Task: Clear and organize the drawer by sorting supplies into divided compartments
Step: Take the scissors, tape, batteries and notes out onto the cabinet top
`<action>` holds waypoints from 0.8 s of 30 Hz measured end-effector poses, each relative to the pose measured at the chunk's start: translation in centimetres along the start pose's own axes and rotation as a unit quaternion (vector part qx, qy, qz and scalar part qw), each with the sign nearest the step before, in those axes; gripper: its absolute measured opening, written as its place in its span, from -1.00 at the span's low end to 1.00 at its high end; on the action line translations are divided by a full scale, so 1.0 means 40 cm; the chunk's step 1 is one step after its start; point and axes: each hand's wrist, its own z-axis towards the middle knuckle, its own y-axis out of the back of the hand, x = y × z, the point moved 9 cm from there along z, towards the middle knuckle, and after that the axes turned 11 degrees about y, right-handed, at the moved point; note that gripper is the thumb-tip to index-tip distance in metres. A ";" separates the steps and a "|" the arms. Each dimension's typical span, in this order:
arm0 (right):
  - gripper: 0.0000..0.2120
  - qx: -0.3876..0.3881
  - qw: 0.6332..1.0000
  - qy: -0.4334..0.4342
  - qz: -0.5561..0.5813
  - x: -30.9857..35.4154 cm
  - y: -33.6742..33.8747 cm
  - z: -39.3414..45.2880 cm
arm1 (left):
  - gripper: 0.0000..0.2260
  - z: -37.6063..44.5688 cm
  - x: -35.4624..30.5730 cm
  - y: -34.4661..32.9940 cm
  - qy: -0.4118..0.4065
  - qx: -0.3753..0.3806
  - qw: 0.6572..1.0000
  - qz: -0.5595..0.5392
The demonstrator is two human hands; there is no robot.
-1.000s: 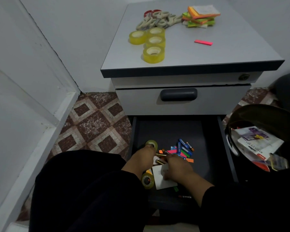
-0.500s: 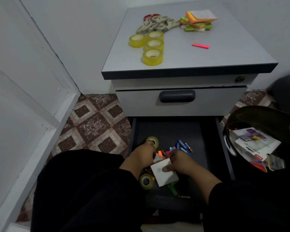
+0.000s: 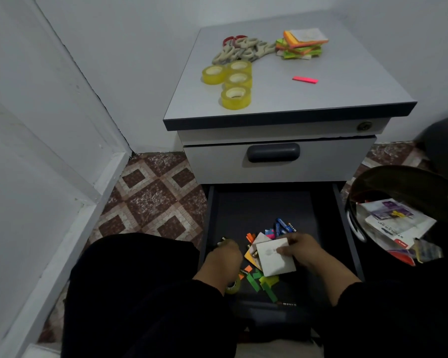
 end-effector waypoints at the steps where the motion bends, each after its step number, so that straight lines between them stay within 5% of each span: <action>1: -0.84 0.021 1.000 -0.003 0.021 0.005 -0.012 -0.006 | -0.65 0.001 0.003 -0.012 0.000 -0.014 1.000 0.027; 5: -0.84 0.061 0.996 0.007 0.059 0.028 -0.030 -0.016 | -0.62 -0.028 -0.024 -0.039 -0.039 0.004 0.987 0.159; 24: -0.91 -0.046 0.998 -0.027 0.035 -0.024 0.040 -0.020 | -0.72 -0.003 -0.021 -0.045 -0.055 -0.022 0.996 0.069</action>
